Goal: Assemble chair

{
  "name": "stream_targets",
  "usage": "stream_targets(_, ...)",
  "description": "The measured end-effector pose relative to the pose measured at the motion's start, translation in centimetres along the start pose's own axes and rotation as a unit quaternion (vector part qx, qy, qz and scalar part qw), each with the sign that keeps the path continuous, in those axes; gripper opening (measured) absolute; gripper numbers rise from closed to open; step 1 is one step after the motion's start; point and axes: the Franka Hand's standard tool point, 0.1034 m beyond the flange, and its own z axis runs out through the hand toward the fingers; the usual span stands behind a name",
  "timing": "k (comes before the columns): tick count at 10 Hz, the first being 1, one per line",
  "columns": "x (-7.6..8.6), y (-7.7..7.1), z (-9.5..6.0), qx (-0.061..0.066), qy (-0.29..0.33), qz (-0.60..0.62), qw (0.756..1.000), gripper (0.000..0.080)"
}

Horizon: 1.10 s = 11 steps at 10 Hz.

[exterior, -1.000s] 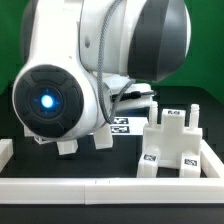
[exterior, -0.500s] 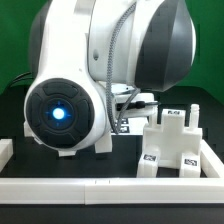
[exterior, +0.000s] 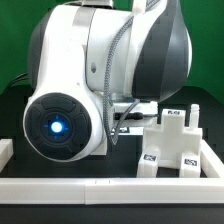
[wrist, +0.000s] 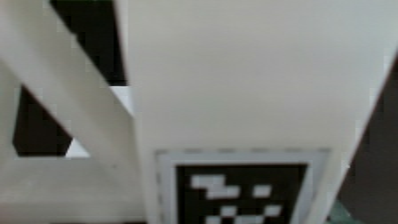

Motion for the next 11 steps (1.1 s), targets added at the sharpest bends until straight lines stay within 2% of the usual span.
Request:
stream_targets(1, 0.0, 0.0, 0.0, 0.000, 0.000, 0.000, 1.000, 0.0288)
stream_targets(2, 0.0, 0.1, 0.0, 0.001, 0.000, 0.000, 1.000, 0.0458)
stream_targets(3, 0.0, 0.1, 0.0, 0.001, 0.000, 0.000, 1.000, 0.0587)
stream_targets(4, 0.1, 0.1, -0.1, 0.001, 0.004, 0.000, 1.000, 0.0587)
stream_targets(5, 0.2, 0.2, -0.5, 0.000, 0.015, 0.003, 1.000, 0.0637)
stream_targets(7, 0.0, 0.4, -1.3, 0.001, 0.024, 0.009, 1.000, 0.0647)
stream_targets(8, 0.7, 0.6, -3.3, -0.002, 0.088, 0.008, 0.996, 0.0649)
stream_targets(11, -0.4, 1.1, -6.7, 0.000, 0.219, 0.000, 0.976, 0.0649)
